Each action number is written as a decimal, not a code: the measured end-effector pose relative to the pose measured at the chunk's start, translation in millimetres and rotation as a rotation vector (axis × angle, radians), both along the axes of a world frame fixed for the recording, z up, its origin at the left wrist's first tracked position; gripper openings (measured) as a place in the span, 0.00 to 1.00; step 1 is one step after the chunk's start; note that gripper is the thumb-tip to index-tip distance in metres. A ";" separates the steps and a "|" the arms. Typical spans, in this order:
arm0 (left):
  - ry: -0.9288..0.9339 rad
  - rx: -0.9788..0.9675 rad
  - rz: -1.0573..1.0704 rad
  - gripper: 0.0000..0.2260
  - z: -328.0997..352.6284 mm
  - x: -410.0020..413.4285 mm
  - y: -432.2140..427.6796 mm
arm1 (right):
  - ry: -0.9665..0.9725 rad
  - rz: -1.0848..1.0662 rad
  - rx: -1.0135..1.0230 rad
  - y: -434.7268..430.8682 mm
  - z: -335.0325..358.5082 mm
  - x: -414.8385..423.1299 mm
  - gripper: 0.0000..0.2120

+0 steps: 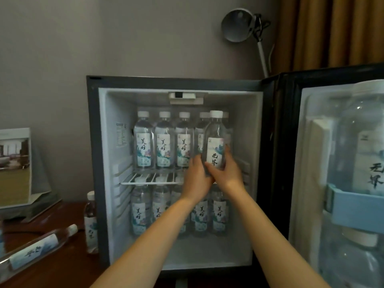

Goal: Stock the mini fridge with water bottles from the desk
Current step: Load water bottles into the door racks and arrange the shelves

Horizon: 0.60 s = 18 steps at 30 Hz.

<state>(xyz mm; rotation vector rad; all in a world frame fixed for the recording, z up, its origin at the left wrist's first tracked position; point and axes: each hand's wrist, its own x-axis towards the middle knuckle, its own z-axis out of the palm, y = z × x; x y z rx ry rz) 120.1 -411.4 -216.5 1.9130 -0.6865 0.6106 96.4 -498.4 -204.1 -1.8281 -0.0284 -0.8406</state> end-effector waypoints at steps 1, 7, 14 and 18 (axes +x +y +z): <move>-0.020 0.004 0.036 0.17 -2.1 2.9 -1.8 | 0.011 0.002 -0.024 -1.0 -1.0 2.2 0.34; -0.046 0.036 0.163 0.09 -2.3 11.1 -7.9 | 0.041 -0.064 -0.115 -1.9 -3.8 7.1 0.30; -0.114 0.238 0.158 0.10 -2.7 5.7 -2.6 | 0.145 -0.174 -0.108 1.2 -3.2 15.3 0.30; -0.124 0.254 0.104 0.14 -8.9 7.6 -2.6 | 0.279 -0.207 -0.121 -0.6 2.1 9.4 0.30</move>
